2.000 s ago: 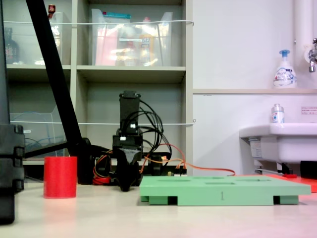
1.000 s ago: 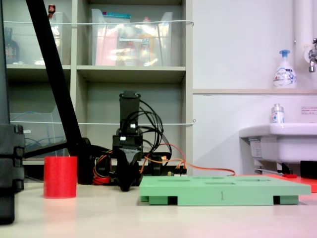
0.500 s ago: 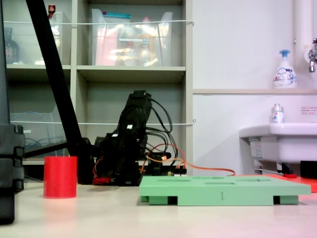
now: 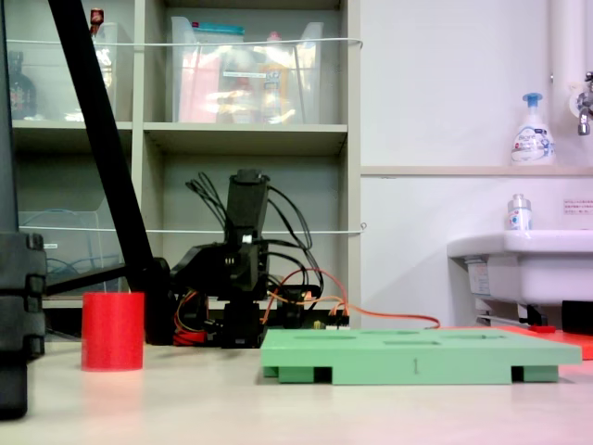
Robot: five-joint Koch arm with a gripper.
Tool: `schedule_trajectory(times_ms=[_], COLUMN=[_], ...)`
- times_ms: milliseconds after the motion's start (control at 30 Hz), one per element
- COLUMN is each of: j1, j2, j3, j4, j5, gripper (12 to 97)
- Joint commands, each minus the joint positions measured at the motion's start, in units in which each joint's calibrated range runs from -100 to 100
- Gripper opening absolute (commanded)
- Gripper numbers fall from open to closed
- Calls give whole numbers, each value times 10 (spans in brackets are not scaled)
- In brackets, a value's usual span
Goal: Put the cylinder block into the corresponding hole
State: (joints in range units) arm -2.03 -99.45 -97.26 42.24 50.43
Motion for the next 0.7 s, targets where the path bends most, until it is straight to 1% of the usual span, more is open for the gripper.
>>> schedule_trajectory(times_ms=[0,100,133,167,200,267,300,333,367,433,600,667], j1=[2,11,9,8,7,7,7,7,3,1,-9,-12], j2=[-5,-5,-5,-5,-5,50,102,148,201,295,606,684], j3=[1,-22,-22,-19,-12,-1,2,2,-2,2,27,52], j4=[53,56,57,62,69,113,148,185,230,283,515,550], j5=[5,15,17,17,16,14,13,13,13,13,13,13], gripper=[519,519,530,567,628,808,872,898,898,954,955,955])
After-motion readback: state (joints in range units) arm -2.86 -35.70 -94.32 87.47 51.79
